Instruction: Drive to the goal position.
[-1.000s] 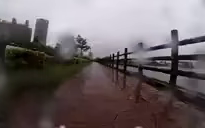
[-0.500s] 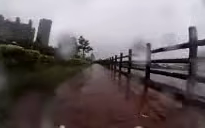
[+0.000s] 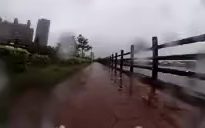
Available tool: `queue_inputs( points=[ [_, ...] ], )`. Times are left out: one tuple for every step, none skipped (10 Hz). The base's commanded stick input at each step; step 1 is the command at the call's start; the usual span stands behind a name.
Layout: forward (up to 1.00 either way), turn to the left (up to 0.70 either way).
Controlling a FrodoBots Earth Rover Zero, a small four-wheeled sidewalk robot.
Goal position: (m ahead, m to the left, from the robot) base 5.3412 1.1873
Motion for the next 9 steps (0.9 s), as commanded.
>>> queue_inputs(
  points=[
    [1.0, 0.0],
    [1.0, 0.0],
    [1.0, 0.0],
    [1.0, 0.0],
    [1.0, 0.0],
    [1.0, 0.0],
    [1.0, 0.0],
    [1.0, 0.0],
    [1.0, 0.0]
  ],
)
